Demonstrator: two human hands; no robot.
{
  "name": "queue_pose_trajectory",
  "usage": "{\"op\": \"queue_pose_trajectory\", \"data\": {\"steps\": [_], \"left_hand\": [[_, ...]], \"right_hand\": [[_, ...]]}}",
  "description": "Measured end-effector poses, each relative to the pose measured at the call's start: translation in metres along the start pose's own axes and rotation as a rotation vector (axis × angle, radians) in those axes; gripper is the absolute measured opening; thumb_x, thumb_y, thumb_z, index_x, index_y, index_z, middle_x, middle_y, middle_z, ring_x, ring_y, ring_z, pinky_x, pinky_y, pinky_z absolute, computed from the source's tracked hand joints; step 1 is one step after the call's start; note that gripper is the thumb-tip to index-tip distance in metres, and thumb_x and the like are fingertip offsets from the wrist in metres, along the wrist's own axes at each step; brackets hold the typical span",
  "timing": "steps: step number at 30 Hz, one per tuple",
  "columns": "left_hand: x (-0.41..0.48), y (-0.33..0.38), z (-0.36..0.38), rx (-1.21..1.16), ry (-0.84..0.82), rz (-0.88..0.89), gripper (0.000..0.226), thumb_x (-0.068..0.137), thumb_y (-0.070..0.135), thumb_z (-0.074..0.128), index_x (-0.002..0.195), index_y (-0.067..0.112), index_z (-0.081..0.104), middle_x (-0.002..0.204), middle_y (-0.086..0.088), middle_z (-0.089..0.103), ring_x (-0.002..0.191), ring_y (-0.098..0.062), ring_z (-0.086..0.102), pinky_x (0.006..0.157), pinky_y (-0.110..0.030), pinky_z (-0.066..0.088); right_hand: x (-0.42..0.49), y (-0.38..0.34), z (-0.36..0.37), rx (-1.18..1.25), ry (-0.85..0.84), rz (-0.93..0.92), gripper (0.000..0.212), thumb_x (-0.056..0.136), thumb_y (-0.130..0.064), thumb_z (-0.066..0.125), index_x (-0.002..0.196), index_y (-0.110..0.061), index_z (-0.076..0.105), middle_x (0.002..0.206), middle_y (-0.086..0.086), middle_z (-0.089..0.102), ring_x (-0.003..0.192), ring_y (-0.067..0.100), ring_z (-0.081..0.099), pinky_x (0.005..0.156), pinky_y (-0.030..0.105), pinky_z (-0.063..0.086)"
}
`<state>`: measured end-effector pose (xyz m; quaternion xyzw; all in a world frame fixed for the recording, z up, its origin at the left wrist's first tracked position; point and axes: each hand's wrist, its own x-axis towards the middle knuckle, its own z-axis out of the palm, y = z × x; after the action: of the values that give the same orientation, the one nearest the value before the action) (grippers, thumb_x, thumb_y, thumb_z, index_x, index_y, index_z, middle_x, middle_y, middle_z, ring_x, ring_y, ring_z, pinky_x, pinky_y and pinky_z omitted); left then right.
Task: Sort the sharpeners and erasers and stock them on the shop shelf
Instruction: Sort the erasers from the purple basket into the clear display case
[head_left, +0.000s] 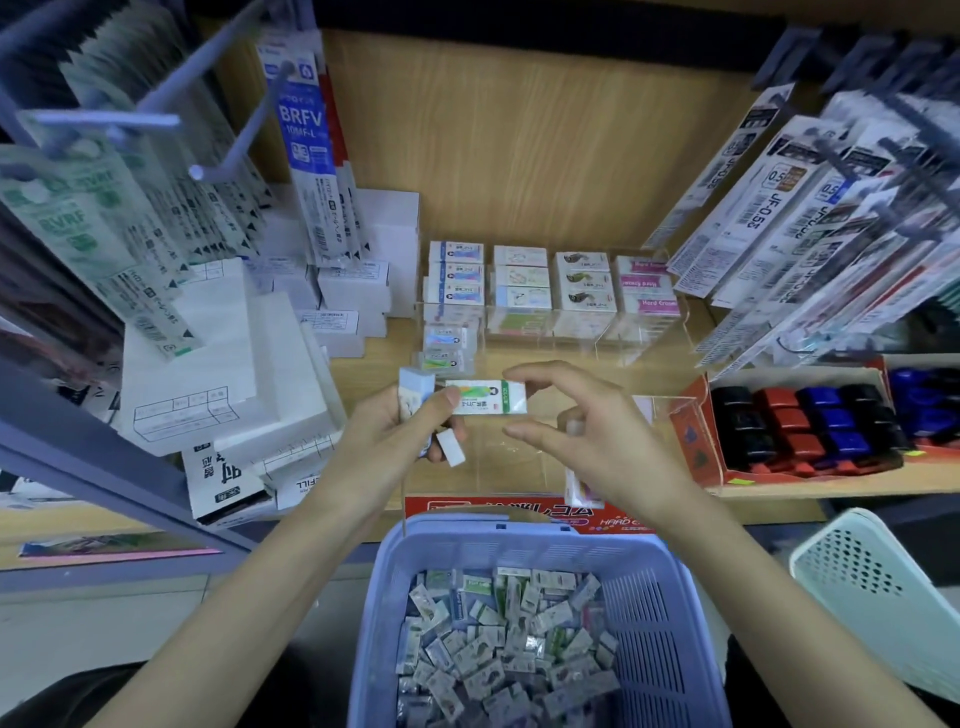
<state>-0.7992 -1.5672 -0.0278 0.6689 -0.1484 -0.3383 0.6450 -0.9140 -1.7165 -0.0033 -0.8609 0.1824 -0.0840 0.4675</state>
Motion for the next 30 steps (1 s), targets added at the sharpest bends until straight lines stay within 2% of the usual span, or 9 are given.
{"op": "queue_pose_trajectory", "data": {"steps": [4, 9, 11, 14, 15, 18, 21, 25, 30], "left_hand": [[-0.001, 0.0, 0.005, 0.016, -0.036, 0.002, 0.02, 0.091, 0.022, 0.056, 0.084, 0.007, 0.068, 0.064, -0.001, 0.066, 0.061, -0.014, 0.052, 0.055, -0.018, 0.044], [-0.001, 0.001, -0.001, 0.053, 0.04, 0.008, 0.031, 0.091, 0.028, 0.057, 0.075, 0.003, 0.066, 0.065, -0.004, 0.064, 0.055, -0.01, 0.049, 0.061, -0.021, 0.044], [0.0, 0.005, -0.007, 0.011, 0.116, -0.002, 0.026, 0.092, 0.024, 0.057, 0.075, 0.005, 0.065, 0.064, -0.004, 0.063, 0.057, -0.013, 0.048, 0.065, -0.029, 0.045], [0.002, 0.009, -0.016, -0.057, 0.191, -0.009, 0.022, 0.092, 0.017, 0.055, 0.074, 0.008, 0.063, 0.061, -0.003, 0.061, 0.054, -0.013, 0.048, 0.071, -0.034, 0.047], [0.003, 0.009, -0.018, -0.059, 0.196, -0.012, 0.021, 0.093, 0.017, 0.054, 0.075, 0.009, 0.063, 0.061, -0.003, 0.061, 0.053, -0.012, 0.048, 0.072, -0.035, 0.048], [0.001, 0.008, -0.021, -0.041, 0.158, -0.011, 0.03, 0.092, 0.021, 0.055, 0.065, 0.017, 0.067, 0.065, -0.006, 0.063, 0.059, -0.014, 0.051, 0.072, -0.033, 0.05], [-0.001, 0.006, -0.014, -0.037, 0.097, -0.004, 0.029, 0.088, 0.029, 0.058, 0.063, 0.02, 0.069, 0.071, -0.007, 0.067, 0.069, -0.019, 0.055, 0.074, -0.035, 0.05], [-0.002, 0.005, 0.002, -0.005, 0.004, -0.012, 0.035, 0.072, 0.051, 0.06, 0.074, 0.017, 0.069, 0.076, -0.005, 0.069, 0.074, -0.02, 0.058, 0.085, -0.044, 0.05], [0.001, 0.004, 0.016, -0.003, -0.002, -0.015, 0.048, 0.072, 0.05, 0.06, 0.085, 0.004, 0.066, 0.075, -0.001, 0.069, 0.07, -0.015, 0.056, 0.087, -0.043, 0.05]], "right_hand": [[-0.003, 0.01, 0.004, -0.152, 0.104, -0.089, 0.029, 0.083, -0.027, 0.069, 0.112, -0.026, 0.064, 0.102, -0.027, 0.052, 0.062, 0.014, 0.054, 0.066, 0.013, 0.042], [0.016, 0.02, 0.011, -0.208, 0.164, -0.094, 0.029, 0.086, -0.022, 0.067, 0.115, -0.017, 0.065, 0.111, -0.006, 0.059, 0.055, -0.005, 0.046, 0.067, 0.008, 0.035], [0.035, 0.021, 0.013, -0.268, 0.219, -0.074, 0.03, 0.087, -0.021, 0.066, 0.117, -0.017, 0.064, 0.116, -0.003, 0.06, 0.063, -0.008, 0.046, 0.074, 0.017, 0.039], [0.057, 0.023, 0.018, -0.332, 0.239, -0.061, 0.032, 0.088, -0.022, 0.065, 0.119, -0.016, 0.064, 0.115, 0.0, 0.06, 0.092, 0.015, 0.062, 0.085, 0.034, 0.048], [0.06, 0.024, 0.017, -0.34, 0.265, -0.048, 0.031, 0.088, -0.022, 0.065, 0.119, -0.015, 0.064, 0.114, 0.001, 0.06, 0.095, 0.018, 0.062, 0.085, 0.035, 0.048], [0.059, 0.034, -0.004, -0.361, 0.406, 0.028, 0.031, 0.088, -0.02, 0.065, 0.117, -0.011, 0.064, 0.116, 0.005, 0.062, 0.088, 0.011, 0.059, 0.078, 0.018, 0.041], [0.048, 0.057, -0.04, -0.438, 0.484, 0.148, 0.031, 0.087, -0.019, 0.066, 0.117, -0.013, 0.065, 0.119, 0.009, 0.063, 0.096, 0.02, 0.06, 0.077, 0.021, 0.039], [0.042, 0.073, -0.065, -0.478, 0.376, 0.228, 0.031, 0.085, -0.018, 0.067, 0.116, -0.017, 0.066, 0.123, 0.009, 0.062, 0.109, 0.028, 0.059, 0.09, 0.037, 0.048], [0.059, 0.065, -0.061, -0.669, 0.282, 0.2, 0.032, 0.089, -0.025, 0.063, 0.121, -0.02, 0.064, 0.123, 0.005, 0.061, 0.108, 0.028, 0.058, 0.082, 0.036, 0.046]]}}
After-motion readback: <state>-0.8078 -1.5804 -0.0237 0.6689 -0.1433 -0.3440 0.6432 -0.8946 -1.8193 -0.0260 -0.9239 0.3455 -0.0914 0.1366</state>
